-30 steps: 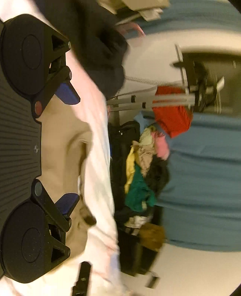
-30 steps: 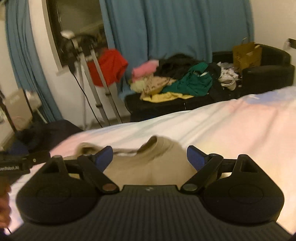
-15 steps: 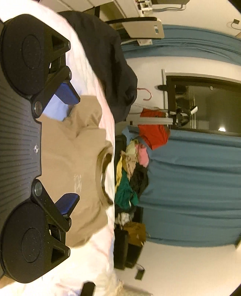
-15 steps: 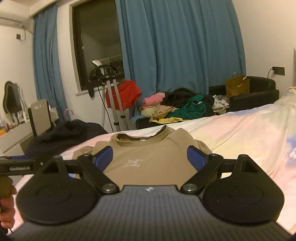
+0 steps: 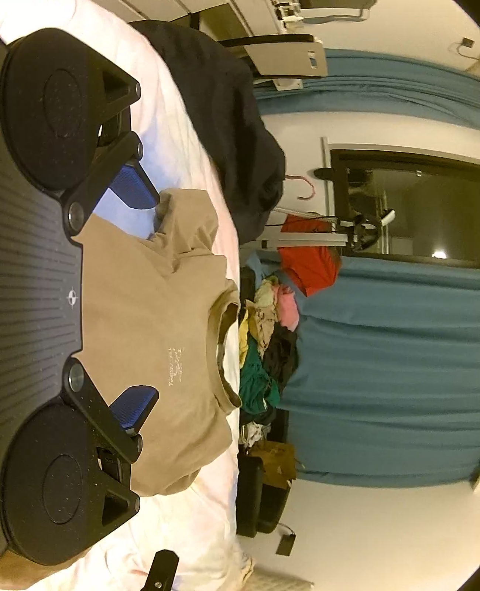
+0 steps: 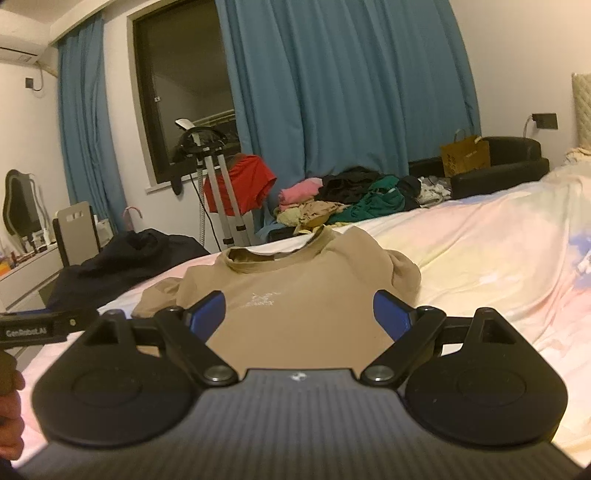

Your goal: Fold clothes

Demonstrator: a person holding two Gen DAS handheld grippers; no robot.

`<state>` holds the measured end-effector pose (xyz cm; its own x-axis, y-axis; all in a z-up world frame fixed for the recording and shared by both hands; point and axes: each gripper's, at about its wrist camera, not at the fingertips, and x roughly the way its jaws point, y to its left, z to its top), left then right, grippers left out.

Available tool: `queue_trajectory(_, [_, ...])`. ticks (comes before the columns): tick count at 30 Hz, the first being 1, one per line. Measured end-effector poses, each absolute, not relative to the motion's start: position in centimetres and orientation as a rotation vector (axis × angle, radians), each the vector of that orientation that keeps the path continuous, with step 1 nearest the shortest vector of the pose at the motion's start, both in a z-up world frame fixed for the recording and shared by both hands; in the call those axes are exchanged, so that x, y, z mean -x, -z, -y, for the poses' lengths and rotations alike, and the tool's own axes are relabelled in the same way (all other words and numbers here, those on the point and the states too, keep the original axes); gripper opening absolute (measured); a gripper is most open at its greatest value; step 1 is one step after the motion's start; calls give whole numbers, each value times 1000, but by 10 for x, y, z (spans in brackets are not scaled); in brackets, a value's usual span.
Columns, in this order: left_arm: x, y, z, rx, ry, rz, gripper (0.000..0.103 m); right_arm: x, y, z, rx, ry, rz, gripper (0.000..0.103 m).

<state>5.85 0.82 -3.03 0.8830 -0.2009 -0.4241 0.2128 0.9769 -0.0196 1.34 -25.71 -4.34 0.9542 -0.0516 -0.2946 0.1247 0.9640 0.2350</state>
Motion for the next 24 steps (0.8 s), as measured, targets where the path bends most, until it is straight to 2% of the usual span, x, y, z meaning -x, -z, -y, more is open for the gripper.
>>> queue_trajectory(14, [-94, 55, -20, 85, 184, -575, 103, -24, 58, 267, -319, 119, -338, 88])
queue_trajectory(24, [-173, 70, -50, 232, 59, -615, 102, -39, 69, 277, -411, 90, -421, 88])
